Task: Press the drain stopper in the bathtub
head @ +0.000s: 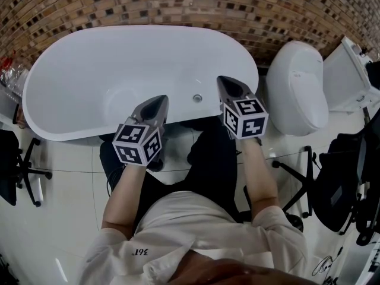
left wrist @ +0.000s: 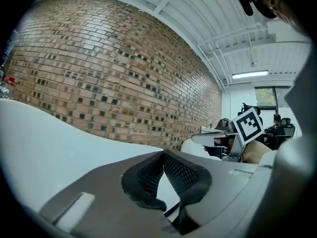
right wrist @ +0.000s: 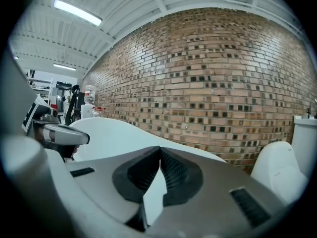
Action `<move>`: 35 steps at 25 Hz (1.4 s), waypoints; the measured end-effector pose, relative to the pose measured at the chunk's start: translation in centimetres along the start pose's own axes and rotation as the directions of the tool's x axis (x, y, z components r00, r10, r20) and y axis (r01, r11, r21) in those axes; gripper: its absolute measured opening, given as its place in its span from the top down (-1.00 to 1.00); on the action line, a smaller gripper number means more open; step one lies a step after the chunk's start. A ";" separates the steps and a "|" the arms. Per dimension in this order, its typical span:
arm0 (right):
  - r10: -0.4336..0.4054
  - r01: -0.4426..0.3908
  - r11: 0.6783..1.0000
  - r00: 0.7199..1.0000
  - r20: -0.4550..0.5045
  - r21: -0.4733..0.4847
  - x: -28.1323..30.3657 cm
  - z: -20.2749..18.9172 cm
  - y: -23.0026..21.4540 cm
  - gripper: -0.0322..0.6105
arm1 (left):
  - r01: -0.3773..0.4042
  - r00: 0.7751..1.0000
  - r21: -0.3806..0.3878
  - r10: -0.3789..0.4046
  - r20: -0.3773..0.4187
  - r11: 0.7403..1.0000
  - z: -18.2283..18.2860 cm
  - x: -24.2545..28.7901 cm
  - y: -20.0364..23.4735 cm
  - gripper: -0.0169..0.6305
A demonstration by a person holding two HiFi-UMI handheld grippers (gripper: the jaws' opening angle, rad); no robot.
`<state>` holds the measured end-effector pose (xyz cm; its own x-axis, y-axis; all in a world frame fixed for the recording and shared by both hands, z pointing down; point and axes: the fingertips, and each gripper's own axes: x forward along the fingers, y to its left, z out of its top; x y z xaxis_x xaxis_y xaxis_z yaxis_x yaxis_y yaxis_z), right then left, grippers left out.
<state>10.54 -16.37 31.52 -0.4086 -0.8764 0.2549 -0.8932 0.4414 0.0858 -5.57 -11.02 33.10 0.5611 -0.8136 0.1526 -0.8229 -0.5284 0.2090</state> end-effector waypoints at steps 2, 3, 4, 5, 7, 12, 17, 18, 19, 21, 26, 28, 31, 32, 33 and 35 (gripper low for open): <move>-0.008 0.008 1.000 1.000 0.008 0.005 -0.3 -0.4 0.0 0.88 | 0.003 1.000 0.000 -0.003 -0.005 1.000 -0.2 -0.1 -0.1 0.93; -0.010 0.010 1.000 1.000 0.010 0.004 -0.5 -0.6 0.1 0.88 | 0.004 1.000 0.001 -0.004 -0.006 1.000 -0.3 -0.1 -0.1 0.93; -0.010 0.010 1.000 1.000 0.011 0.002 -0.6 -0.8 0.1 0.88 | 0.006 1.000 0.003 -0.006 -0.006 1.000 -0.3 -0.2 -0.2 0.93; -0.010 0.010 1.000 1.000 0.012 0.000 -0.7 -0.9 0.2 0.88 | 0.006 1.000 0.004 -0.006 -0.003 1.000 -0.2 -0.2 -0.2 0.93; -0.009 0.009 1.000 1.000 0.015 -0.007 -0.8 -0.8 0.2 0.88 | 0.005 1.000 0.006 -0.005 0.004 1.000 0.0 -0.3 -0.3 0.93; -0.001 0.002 1.000 1.000 0.029 -0.012 -1.0 -0.5 0.5 0.88 | -0.004 1.000 0.023 0.004 0.012 1.000 0.1 -0.5 -0.5 0.93; -0.009 0.009 1.000 0.999 0.036 -0.006 -1.1 -0.6 0.5 0.87 | 0.000 1.000 0.010 -0.001 0.005 1.000 -0.3 -0.6 -0.5 0.93; -0.014 0.014 1.000 0.999 0.042 -0.004 -1.2 -0.5 0.3 0.87 | 0.001 1.000 0.010 -0.001 0.006 1.000 -0.3 -0.6 -0.5 0.93; -0.019 0.019 1.000 0.999 0.047 -0.002 -1.2 -0.4 0.2 0.87 | 0.003 1.000 0.010 -0.003 0.006 1.000 -0.2 -0.6 -0.6 0.93; -0.023 0.023 1.000 0.998 0.055 -0.001 -1.3 -0.2 0.1 0.87 | 0.006 1.000 0.008 -0.006 0.008 1.000 -0.2 -0.7 -0.6 0.93; -0.021 0.022 1.000 0.998 0.061 -0.006 -1.5 0.0 0.2 0.86 | 0.009 1.000 0.004 -0.009 0.010 1.000 -0.3 -0.8 -0.8 0.93; -0.019 0.019 1.000 0.998 0.062 -0.004 -1.5 0.0 0.3 0.86 | 0.009 1.000 0.003 -0.009 0.010 1.000 -0.4 -0.9 -0.8 0.93; -0.014 0.015 1.000 0.998 0.060 -0.007 -1.4 0.0 0.5 0.86 | 0.009 1.000 0.001 -0.009 0.011 1.000 -0.5 -0.9 -0.7 0.93; -0.013 0.013 1.000 0.998 0.059 -0.009 -1.4 -0.1 0.5 0.86 | 0.008 1.000 0.001 -0.008 0.011 1.000 -0.5 -1.0 -0.6 0.93; -0.012 0.012 1.000 0.998 0.057 -0.010 -1.3 -0.1 0.6 0.86 | 0.008 1.000 0.002 -0.008 0.010 1.000 -0.5 -1.0 -0.6 0.93; -0.010 0.011 1.000 0.999 0.053 -0.014 -1.3 -0.2 0.6 0.86 | 0.007 1.000 0.002 -0.007 0.009 1.000 -0.6 -1.0 -0.6 0.93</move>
<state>10.57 -14.95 31.43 -0.4092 -0.8897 0.2027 -0.8948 0.4347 0.1015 -5.54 -9.75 33.38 0.5660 -0.8120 0.1426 -0.8192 -0.5346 0.2078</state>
